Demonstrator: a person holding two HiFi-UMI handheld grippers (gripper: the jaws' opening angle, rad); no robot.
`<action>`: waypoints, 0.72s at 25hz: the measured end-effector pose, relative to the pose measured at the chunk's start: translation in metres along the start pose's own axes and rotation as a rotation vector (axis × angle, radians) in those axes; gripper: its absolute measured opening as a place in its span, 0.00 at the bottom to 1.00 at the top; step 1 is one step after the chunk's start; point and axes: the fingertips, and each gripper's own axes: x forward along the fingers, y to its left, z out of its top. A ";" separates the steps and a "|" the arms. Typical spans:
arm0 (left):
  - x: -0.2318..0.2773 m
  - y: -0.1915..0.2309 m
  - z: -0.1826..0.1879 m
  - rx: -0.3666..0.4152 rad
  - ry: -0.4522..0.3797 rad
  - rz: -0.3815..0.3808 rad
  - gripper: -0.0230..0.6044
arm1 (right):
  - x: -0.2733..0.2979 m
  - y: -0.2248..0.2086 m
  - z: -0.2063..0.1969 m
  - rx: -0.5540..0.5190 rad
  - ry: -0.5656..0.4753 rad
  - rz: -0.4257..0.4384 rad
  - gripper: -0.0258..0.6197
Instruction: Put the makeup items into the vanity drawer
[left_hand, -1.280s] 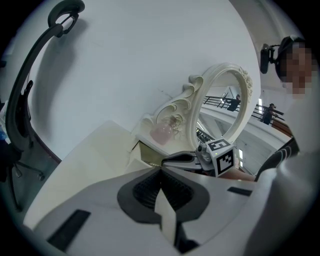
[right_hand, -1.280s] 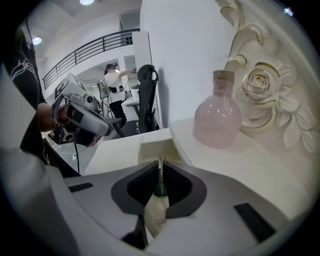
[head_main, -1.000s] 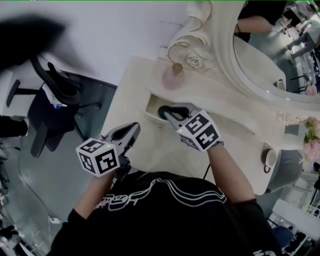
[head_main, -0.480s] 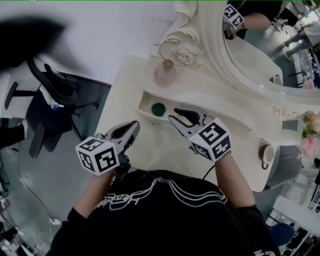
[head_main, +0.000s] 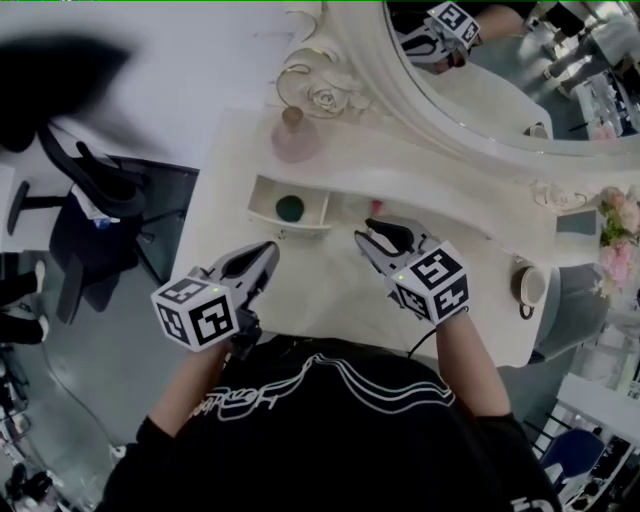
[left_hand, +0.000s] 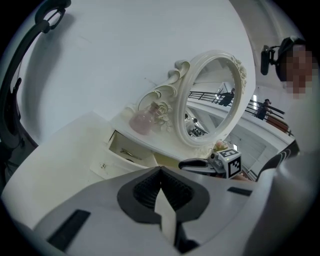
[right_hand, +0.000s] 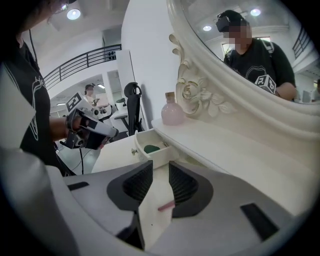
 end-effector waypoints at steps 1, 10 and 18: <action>0.002 -0.003 -0.003 0.001 0.004 -0.002 0.07 | -0.001 -0.003 -0.006 0.006 0.009 -0.013 0.22; 0.016 -0.021 -0.014 0.012 0.027 -0.020 0.07 | 0.012 -0.025 -0.061 0.051 0.112 -0.116 0.28; 0.014 -0.013 -0.018 0.003 0.041 -0.004 0.07 | 0.031 -0.048 -0.073 0.154 0.123 -0.231 0.30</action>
